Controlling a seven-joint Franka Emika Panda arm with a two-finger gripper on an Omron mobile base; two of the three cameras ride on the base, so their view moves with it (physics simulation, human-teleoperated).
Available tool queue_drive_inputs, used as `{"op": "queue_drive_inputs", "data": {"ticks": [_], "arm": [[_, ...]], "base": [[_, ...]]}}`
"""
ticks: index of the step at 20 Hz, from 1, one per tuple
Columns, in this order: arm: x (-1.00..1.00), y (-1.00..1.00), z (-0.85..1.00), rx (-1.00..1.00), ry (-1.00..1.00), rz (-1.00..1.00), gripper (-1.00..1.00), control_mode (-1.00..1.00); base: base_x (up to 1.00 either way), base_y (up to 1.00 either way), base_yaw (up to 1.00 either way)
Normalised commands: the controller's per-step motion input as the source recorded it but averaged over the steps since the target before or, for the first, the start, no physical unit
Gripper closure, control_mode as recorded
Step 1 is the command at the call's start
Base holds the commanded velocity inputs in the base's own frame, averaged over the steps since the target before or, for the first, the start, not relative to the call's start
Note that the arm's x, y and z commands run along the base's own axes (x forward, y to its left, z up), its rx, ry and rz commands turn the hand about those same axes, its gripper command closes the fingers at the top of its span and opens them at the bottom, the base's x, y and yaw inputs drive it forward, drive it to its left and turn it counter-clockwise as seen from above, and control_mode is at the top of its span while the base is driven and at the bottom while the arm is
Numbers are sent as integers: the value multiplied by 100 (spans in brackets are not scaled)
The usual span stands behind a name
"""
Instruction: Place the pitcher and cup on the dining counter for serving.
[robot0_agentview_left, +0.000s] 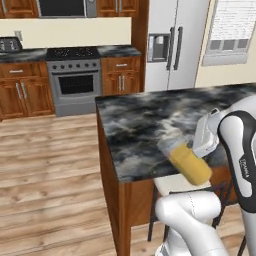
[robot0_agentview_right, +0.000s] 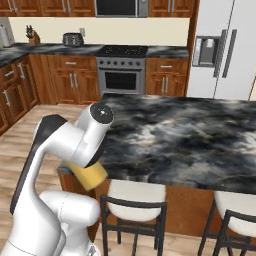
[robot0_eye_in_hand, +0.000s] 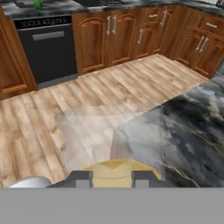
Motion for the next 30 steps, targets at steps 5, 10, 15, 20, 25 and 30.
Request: {"op": "queue_drive_inputs", "data": {"ticks": [5, 10, 15, 20, 25, 30], "arm": [[0, 0, 0, 0, 0, 0, 100, 100], [8, -23, -5, 2, -13, 2, 100, -100], [34, -12, -13, 3, -5, 3, 100, -100], [32, -11, -17, 8, -8, 3, 100, -100], [29, -20, -4, 11, -3, 1, 100, -100], [35, -29, 0, 26, 0, 0, 100, -100]], "base": [[4, -65, 23], [0, 0, 0], [0, 0, 0], [0, 0, 0], [0, 0, 0], [0, 0, 0]]}}
